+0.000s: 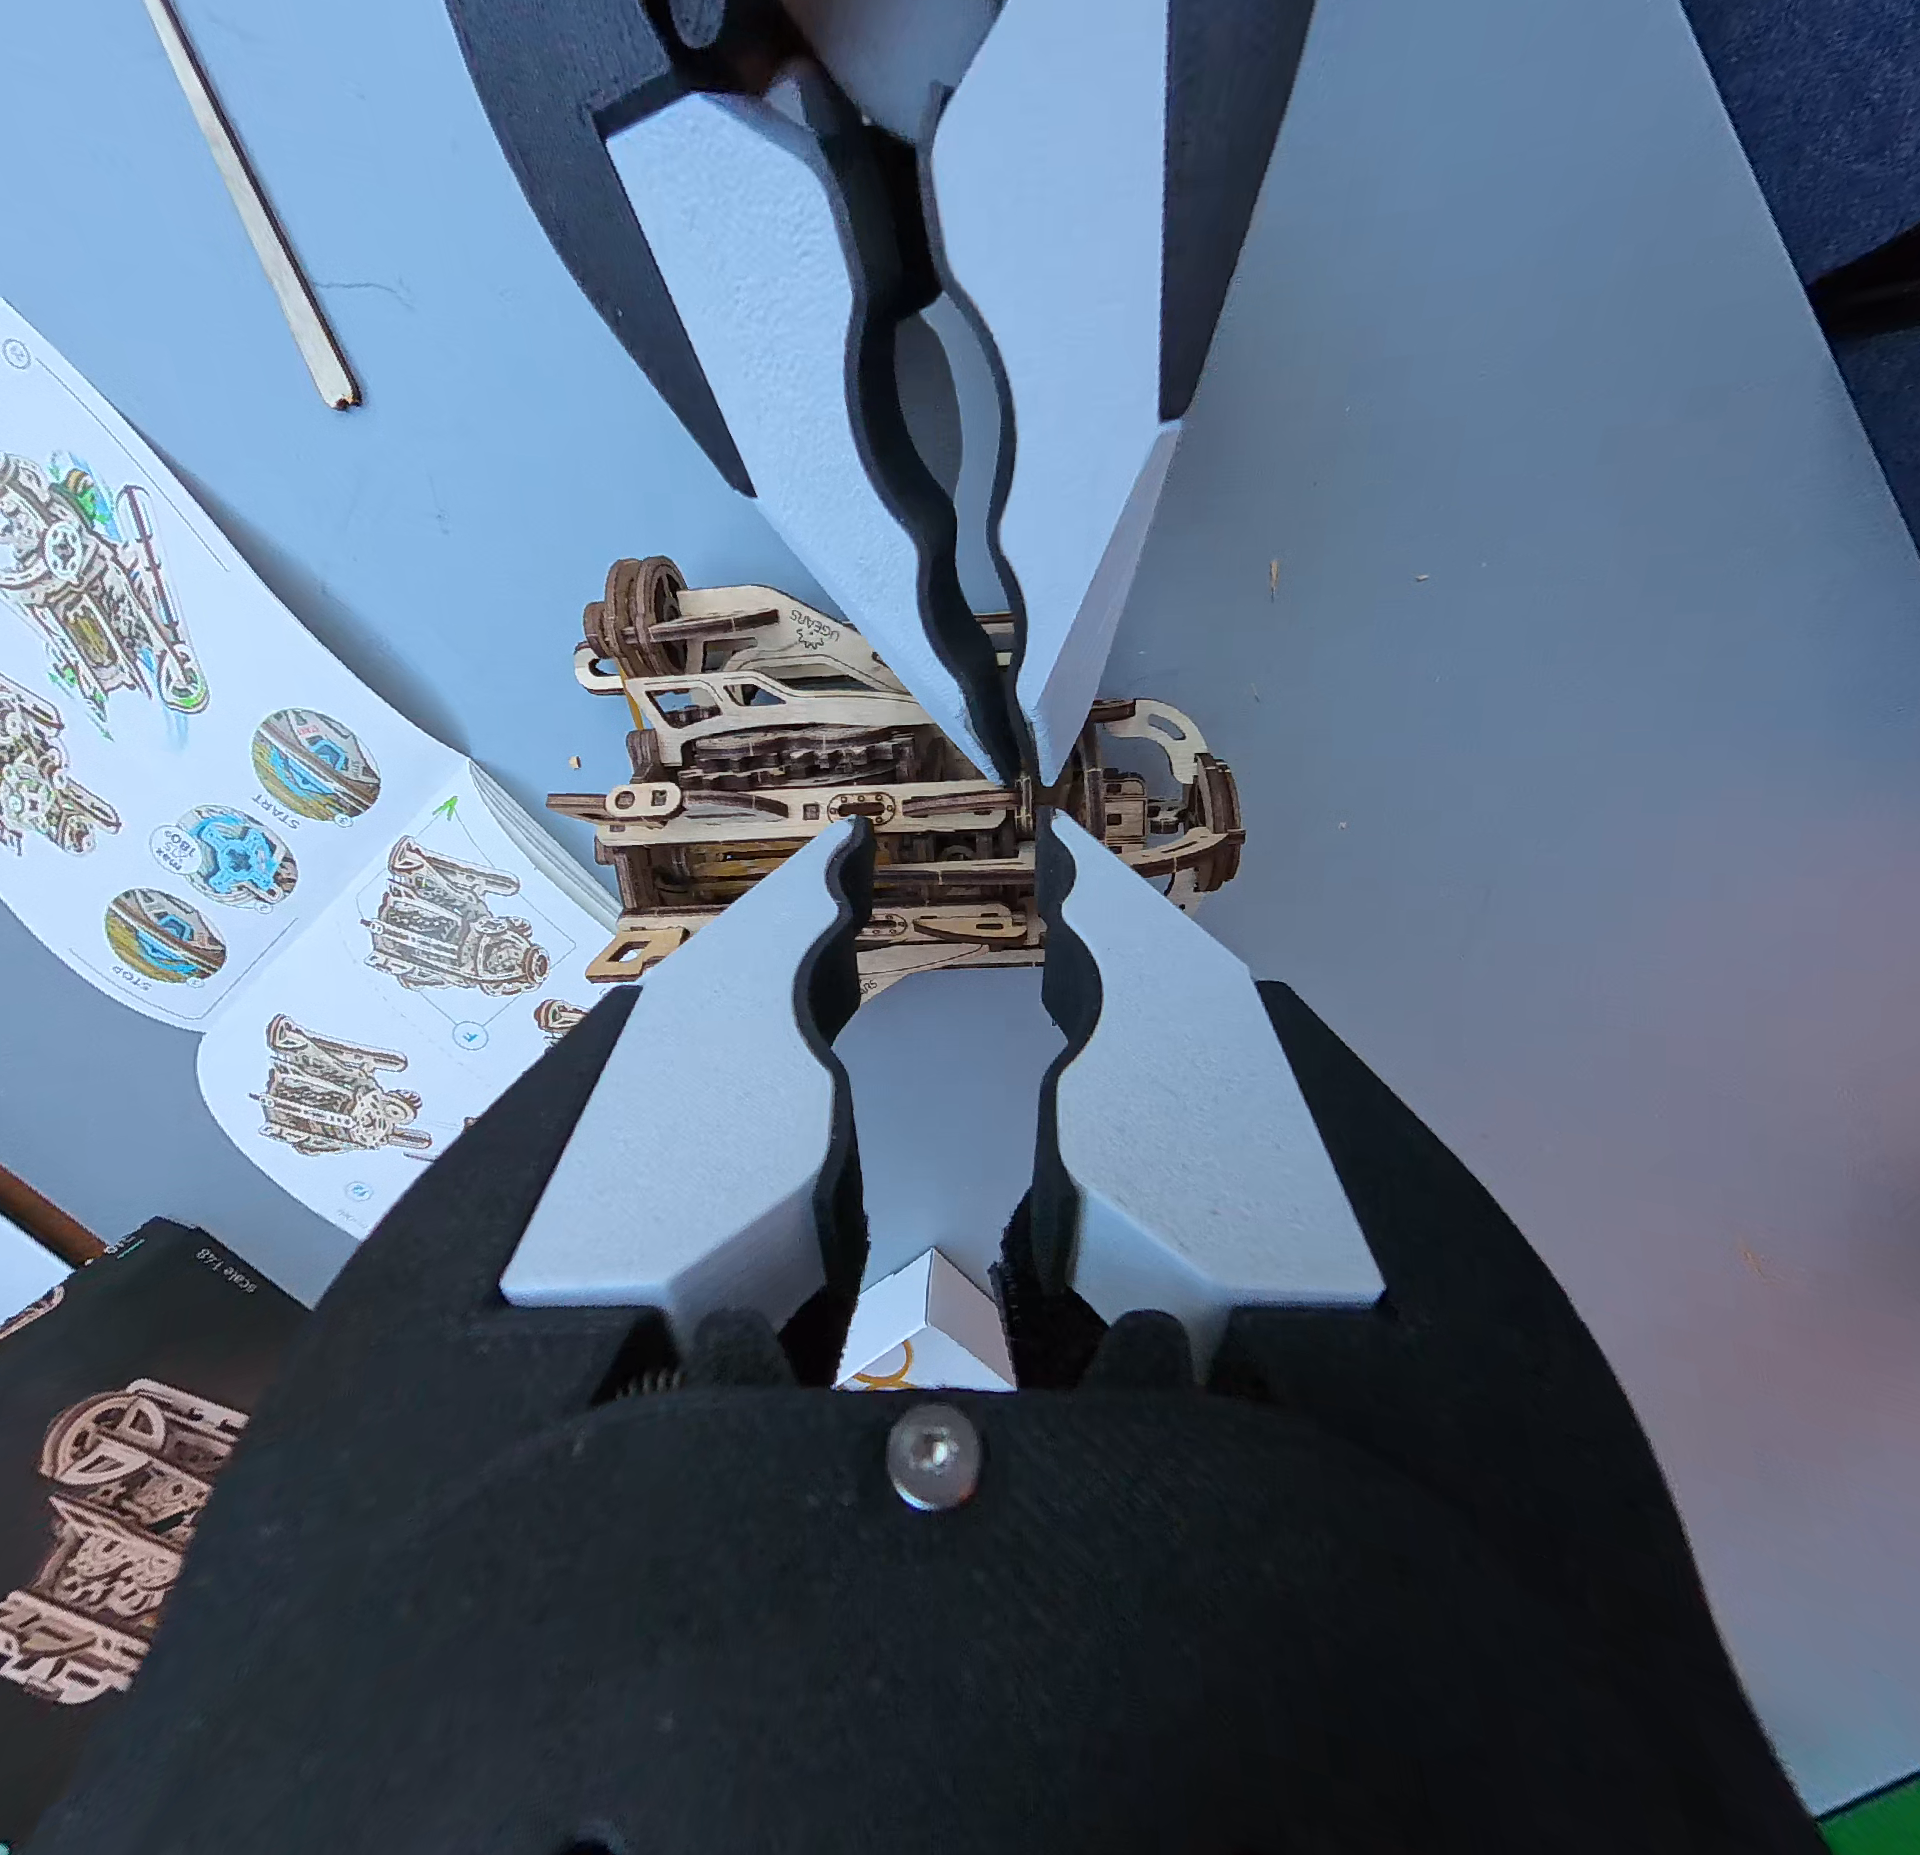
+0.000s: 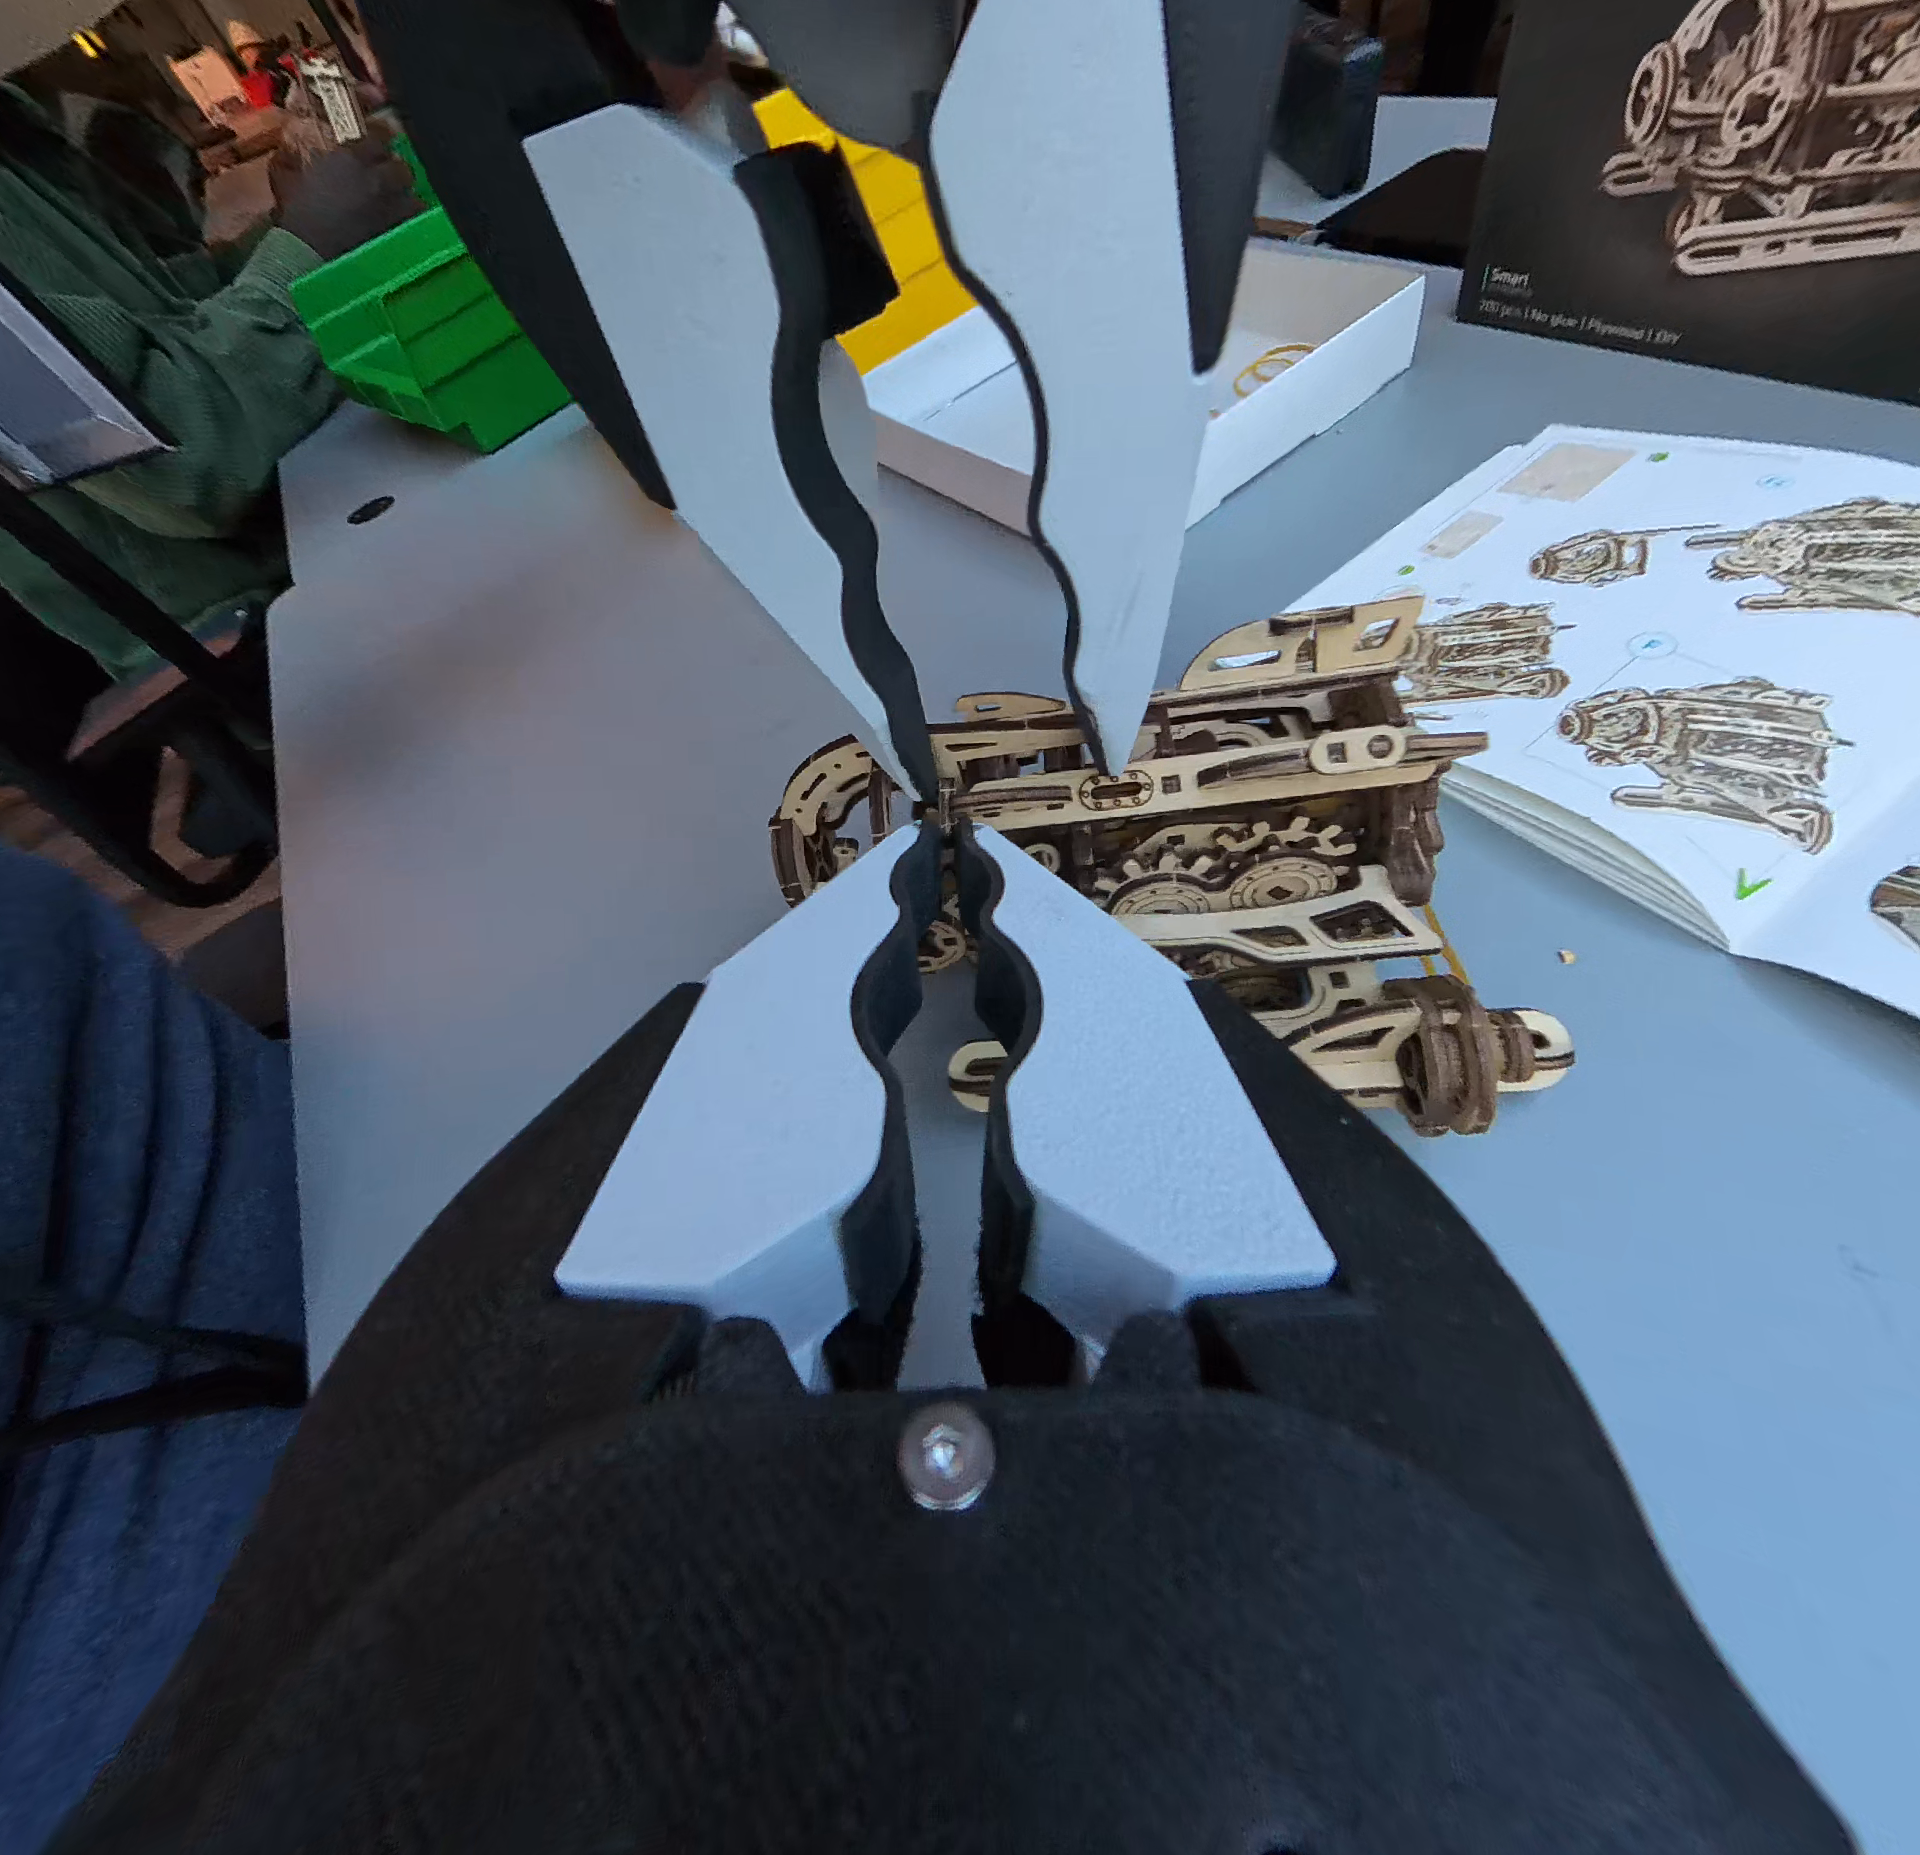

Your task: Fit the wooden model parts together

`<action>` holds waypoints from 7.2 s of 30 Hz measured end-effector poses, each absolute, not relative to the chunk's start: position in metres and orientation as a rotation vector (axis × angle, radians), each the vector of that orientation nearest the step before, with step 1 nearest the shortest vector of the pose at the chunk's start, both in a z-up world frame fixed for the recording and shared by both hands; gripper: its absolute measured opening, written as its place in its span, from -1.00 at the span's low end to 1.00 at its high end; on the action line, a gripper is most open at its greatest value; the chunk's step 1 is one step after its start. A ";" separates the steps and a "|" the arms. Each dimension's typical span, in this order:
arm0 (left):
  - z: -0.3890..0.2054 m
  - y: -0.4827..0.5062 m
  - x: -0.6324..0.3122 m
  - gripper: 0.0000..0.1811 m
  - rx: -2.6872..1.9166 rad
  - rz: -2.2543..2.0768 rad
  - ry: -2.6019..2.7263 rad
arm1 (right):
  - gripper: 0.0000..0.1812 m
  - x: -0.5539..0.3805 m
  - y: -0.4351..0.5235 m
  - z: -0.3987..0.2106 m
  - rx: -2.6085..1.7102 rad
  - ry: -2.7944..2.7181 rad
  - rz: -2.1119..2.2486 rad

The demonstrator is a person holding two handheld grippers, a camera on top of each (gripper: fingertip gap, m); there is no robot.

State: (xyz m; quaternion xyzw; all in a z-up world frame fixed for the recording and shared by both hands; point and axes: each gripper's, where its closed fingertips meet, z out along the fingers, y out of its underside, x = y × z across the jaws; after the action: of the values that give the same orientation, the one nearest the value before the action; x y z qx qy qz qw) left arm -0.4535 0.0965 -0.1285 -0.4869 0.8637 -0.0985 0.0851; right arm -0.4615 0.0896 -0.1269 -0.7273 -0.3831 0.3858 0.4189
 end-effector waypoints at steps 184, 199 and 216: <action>-0.132 0.094 -0.450 -0.72 -1.400 -0.227 2.574 | -0.75 -0.453 0.101 -0.127 -1.675 -1.048 0.719; -0.132 0.094 -0.449 -0.75 -1.429 -0.294 2.497 | -0.74 -0.453 0.101 -0.127 -1.676 -1.039 0.723; -0.131 0.094 -0.448 -0.76 -1.505 -0.389 2.442 | -0.75 -0.453 0.101 -0.126 -1.686 -1.018 0.757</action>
State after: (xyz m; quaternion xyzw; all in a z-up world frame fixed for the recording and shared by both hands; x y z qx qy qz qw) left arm -0.4484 0.0940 -0.1309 -0.5161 0.8371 -0.1335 0.1232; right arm -0.4528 0.1010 -0.1263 -0.6949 -0.4197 0.3123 0.4933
